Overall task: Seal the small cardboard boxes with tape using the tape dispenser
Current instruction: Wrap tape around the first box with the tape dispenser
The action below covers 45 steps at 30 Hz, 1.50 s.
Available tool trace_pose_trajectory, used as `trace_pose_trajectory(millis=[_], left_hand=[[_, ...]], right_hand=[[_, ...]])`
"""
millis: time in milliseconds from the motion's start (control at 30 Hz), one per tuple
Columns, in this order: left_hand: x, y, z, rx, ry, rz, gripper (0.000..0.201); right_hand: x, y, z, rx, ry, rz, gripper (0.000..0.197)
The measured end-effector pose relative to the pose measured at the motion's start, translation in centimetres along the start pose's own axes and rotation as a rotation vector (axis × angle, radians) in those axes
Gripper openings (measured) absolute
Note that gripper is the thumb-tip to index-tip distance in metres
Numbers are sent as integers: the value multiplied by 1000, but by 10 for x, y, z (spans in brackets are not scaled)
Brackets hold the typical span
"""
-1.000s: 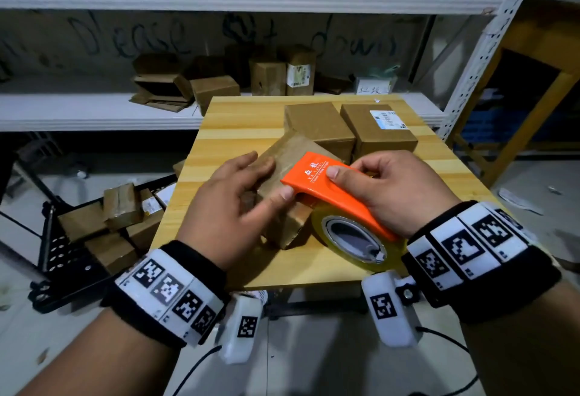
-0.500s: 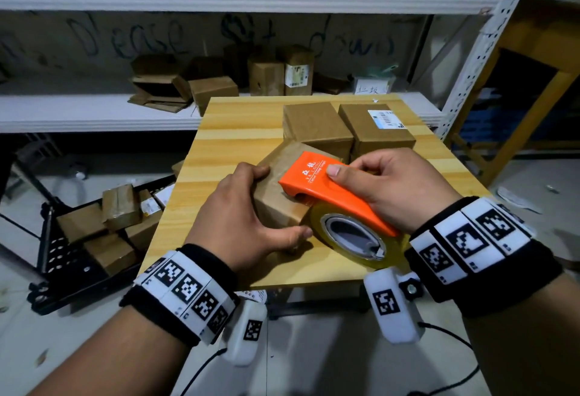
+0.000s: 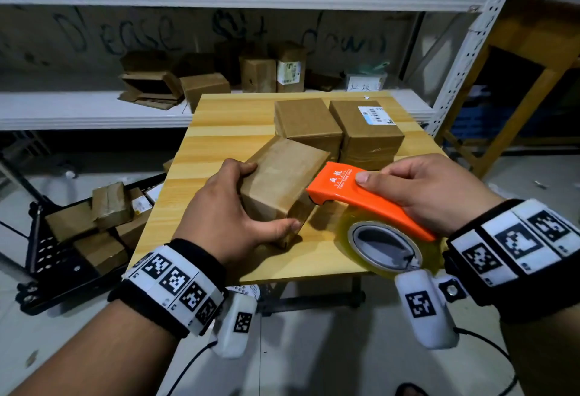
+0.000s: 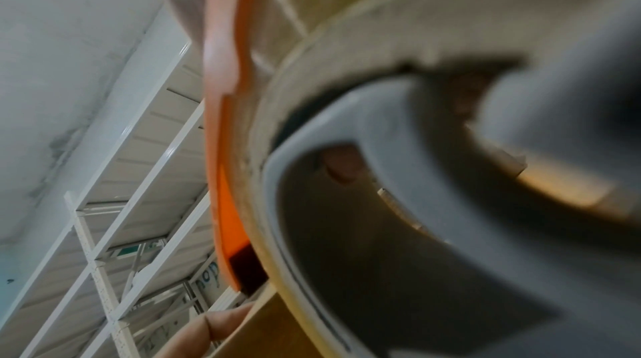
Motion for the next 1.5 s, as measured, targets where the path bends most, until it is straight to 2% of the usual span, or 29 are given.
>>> trace_pose_trajectory(millis=[533, 667, 800, 967, 1033, 1133, 1233, 1300, 1400, 1500], left_hand=[[1, 5, 6, 30, 19, 43, 123], [-2, 10, 3, -117, 49, 104, 121], [-1, 12, 1, -303, 97, 174, 103], [1, 6, -14, -522, 216, 141, 95], [3, 10, -16, -424, 189, 115, 97], [3, 15, -6, -221, 61, 146, 92], [-4, 20, 5, -160, -48, 237, 58], [-5, 21, 14, -22, -133, 231, 44], [-6, 26, 19, 107, -179, 163, 59], [-8, 22, 24, 194, -166, 8, 107]], right_hand=[[-2, 4, 13, 15, -12, 9, 48], [-2, -1, 8, 61, 20, 17, 46], [0, -11, 0, 104, 66, 30, 43], [2, -20, -13, 148, 119, 13, 42], [2, -22, -16, 150, 118, 1, 45], [3, -25, -18, 161, 107, -9, 49], [4, -31, -21, 174, 108, -3, 47], [5, -32, -22, 175, 115, 14, 47], [5, -31, -24, 174, 110, 26, 47], [5, -30, -25, 181, 113, 42, 49]])
Point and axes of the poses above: each hand's wrist, its own x-axis towards the middle knuckle, its own y-axis out of the back of the hand, z = x × y, the point moved 6 cm from there along x, towards the middle knuckle, and after that the axes turned 7 degrees about -y, right-handed, at the moved point
